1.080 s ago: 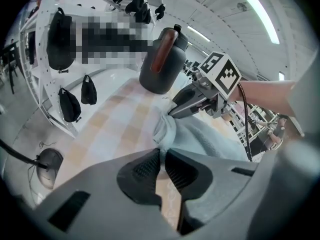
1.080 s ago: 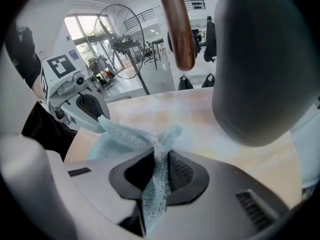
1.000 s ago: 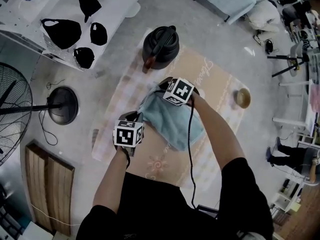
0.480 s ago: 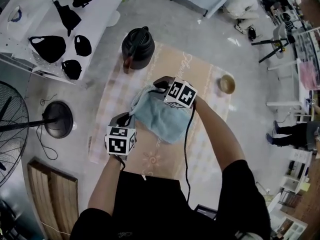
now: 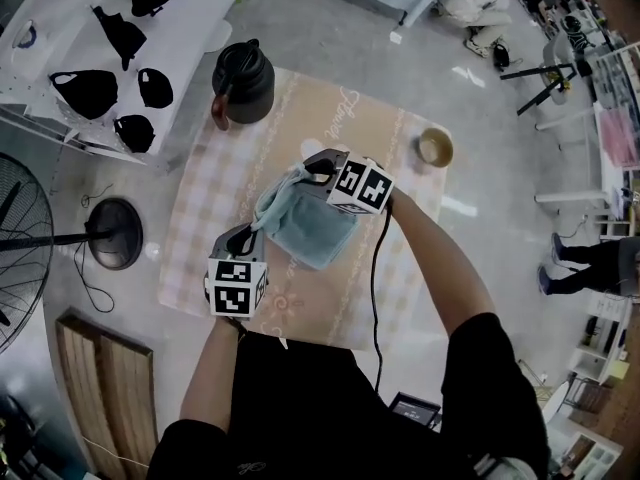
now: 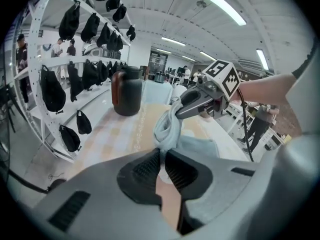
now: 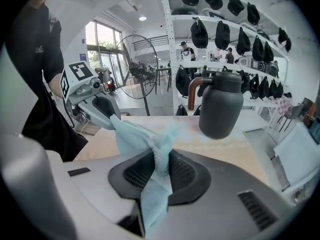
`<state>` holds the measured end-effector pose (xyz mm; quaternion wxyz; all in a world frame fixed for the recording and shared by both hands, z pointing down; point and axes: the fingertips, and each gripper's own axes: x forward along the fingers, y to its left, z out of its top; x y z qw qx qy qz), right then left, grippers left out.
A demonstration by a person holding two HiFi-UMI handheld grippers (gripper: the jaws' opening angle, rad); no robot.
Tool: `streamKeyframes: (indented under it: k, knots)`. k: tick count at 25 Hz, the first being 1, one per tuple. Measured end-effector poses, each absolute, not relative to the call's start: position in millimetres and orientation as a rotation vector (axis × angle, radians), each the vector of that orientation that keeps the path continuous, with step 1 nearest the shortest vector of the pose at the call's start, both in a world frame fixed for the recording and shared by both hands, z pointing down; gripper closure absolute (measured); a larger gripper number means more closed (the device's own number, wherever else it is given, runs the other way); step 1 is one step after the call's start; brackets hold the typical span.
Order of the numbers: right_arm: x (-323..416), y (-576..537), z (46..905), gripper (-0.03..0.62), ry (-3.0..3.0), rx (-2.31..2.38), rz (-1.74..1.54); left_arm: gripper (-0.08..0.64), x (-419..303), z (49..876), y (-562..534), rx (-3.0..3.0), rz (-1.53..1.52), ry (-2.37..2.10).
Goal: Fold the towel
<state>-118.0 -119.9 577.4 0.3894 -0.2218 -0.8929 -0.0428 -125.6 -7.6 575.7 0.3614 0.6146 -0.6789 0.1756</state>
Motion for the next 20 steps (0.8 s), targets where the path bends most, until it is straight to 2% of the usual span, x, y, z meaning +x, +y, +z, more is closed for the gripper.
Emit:
streamKeyframes:
  k: [10, 20]
  knots:
    - [-34, -116, 570, 0.51, -2.273, -0.608, -0.112, 0.528, -34, 562, -4, 1.661, 0.565, -1.703]
    - [47, -116, 611, 0.489, -2.284, -0.456, 0.054, 0.528, 28, 608, -2, 1.728, 0.657, -1.544]
